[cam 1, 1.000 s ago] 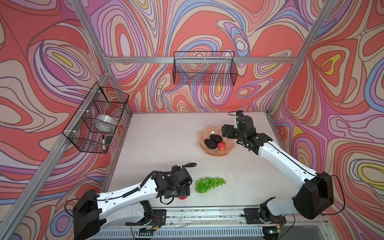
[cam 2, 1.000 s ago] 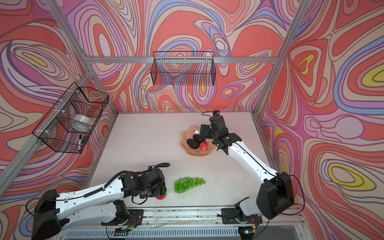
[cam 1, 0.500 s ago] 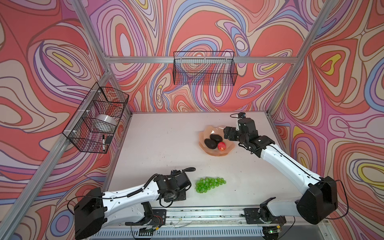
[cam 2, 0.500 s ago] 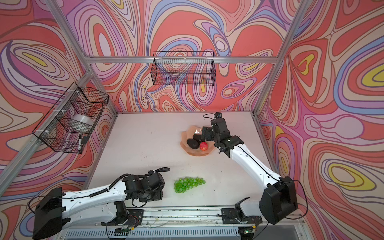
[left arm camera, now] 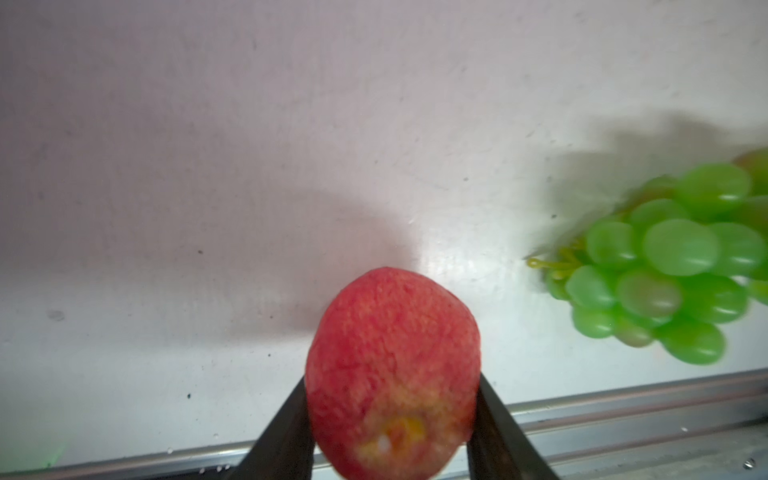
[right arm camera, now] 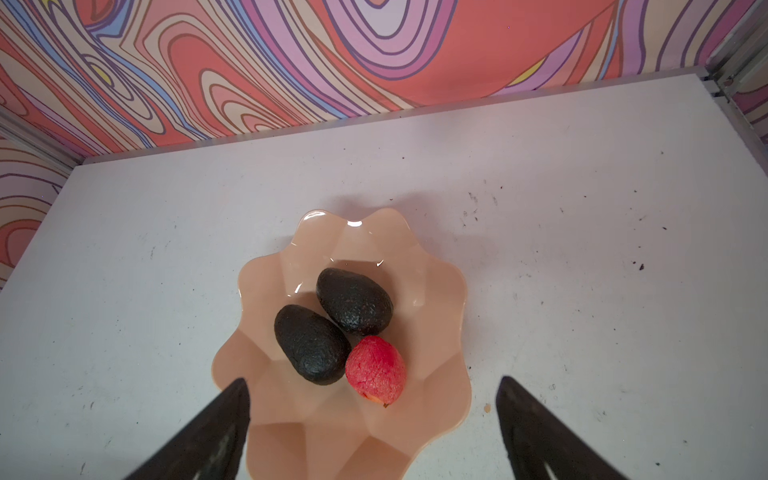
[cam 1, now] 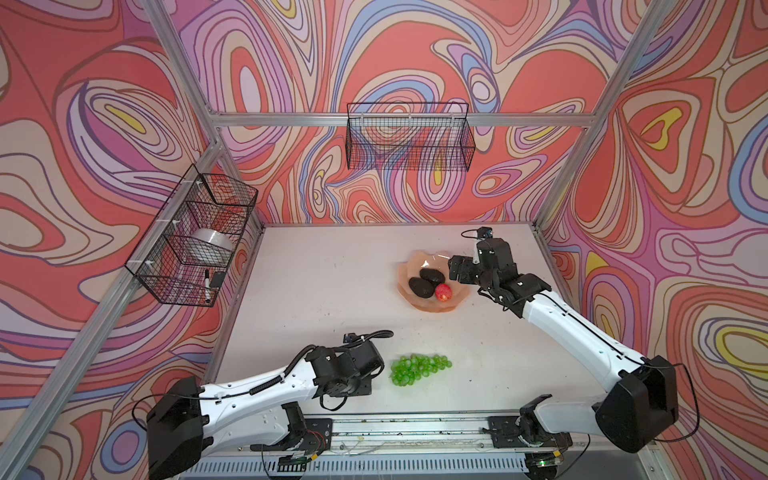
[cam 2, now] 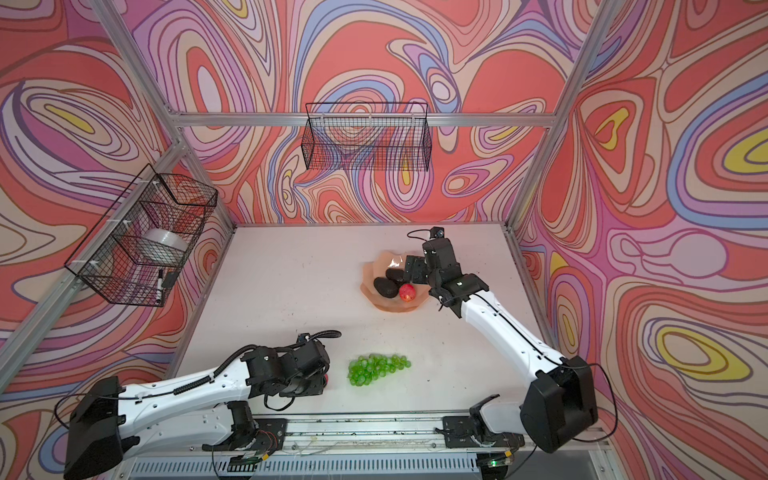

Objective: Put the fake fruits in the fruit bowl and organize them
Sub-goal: 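Carry the red apple into the bowl and release it with the left gripper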

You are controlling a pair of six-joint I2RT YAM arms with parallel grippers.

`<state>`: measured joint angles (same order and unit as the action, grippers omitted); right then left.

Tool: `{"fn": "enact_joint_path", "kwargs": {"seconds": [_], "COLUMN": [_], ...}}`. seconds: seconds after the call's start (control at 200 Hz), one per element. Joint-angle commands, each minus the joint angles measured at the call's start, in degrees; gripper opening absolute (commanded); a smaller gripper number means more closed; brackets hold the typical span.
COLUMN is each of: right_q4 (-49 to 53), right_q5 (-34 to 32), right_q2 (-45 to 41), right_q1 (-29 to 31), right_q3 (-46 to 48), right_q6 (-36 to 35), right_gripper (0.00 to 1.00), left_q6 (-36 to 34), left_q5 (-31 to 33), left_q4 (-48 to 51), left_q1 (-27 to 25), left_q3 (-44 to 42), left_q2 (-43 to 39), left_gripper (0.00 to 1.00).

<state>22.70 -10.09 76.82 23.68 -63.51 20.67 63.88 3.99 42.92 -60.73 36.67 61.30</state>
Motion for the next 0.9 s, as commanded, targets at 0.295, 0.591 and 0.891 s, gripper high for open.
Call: {"fn": "enact_joint_path", "kwargs": {"seconds": [0.295,0.591,0.891], "right_q4": [-1.08,1.12,1.14], "right_q5": [5.04,8.37,8.78], "right_q2": [-5.68,-11.16,-11.53], "right_q1": [-6.73,-12.0,-12.19], "right_q3": [5.61,10.51,11.62], "right_q6": [3.32,5.27,5.46], "right_gripper": [0.95,0.95,0.95], "left_q6": [-25.35,-34.81,-33.9], "left_q5": [-6.53,-14.86,-15.91], "left_q4": [-13.2,-11.5,-14.23], "left_q1": [9.15,13.54,15.38], "left_q3": [26.25,51.76,57.75], "left_q2": [16.79,44.07,54.9], "left_gripper": [0.49,0.47,0.46]}}
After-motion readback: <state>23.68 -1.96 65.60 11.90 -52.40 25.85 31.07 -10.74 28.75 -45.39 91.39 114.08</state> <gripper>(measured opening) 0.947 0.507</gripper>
